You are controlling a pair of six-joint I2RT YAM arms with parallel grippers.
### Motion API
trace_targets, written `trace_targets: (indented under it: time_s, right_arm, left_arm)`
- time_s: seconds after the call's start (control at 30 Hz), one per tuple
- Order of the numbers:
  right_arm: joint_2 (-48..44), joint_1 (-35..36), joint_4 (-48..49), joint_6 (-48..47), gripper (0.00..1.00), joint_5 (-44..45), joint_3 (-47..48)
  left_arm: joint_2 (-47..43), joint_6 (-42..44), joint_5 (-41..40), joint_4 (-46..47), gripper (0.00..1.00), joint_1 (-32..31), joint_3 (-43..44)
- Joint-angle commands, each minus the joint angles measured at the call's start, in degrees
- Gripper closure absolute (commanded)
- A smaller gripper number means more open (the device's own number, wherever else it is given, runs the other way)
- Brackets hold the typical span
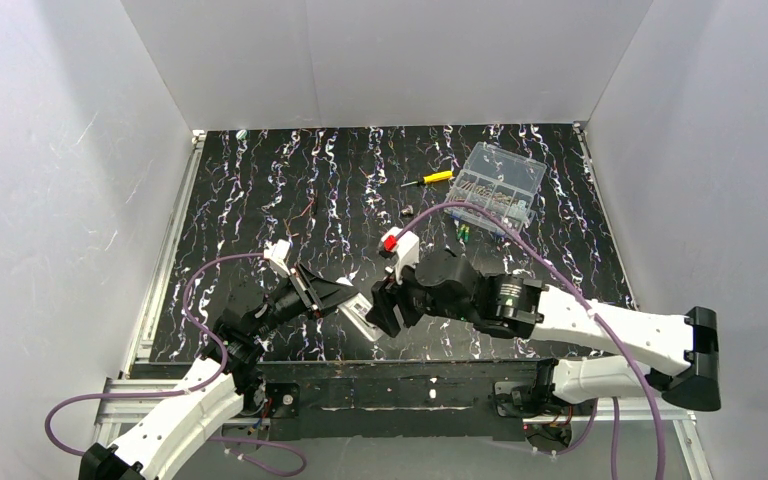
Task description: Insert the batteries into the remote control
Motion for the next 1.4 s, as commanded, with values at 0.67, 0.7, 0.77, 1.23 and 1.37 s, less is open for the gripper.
trace_targets:
  time_s: [0.67,0.7,0.77,1.23,1.37]
  right_arm:
    - [7.78,5.93,-4.13,1.72,0.35,8.47,6.27]
    - [7.92,6.20,-4.45,1.56,0.35,9.02,6.40]
    - [8.26,6.67,-5.02,1.35,0.37,10.24,6.58]
    - [8.57,7.68,-5.84,0.09,0.56,11.73,7.06]
    - [8.55,7.69,-6.36,-0.18,0.61,11.69,7.16]
  left_arm:
    - [-1.27,0.23,0.71,3.10,1.00,-0.30,0.50]
    - [-1.31,0.23,0.71,3.07,1.00,-0.30,0.51]
    - [-1.42,0.19,0.68,3.06,1.00,-0.26,0.48]
    - [-0.78,0.23,0.78,3.43,1.00,-0.28,0.81]
    - [-0.41,0.06,0.79,3.90,1.00,-0.30,0.81]
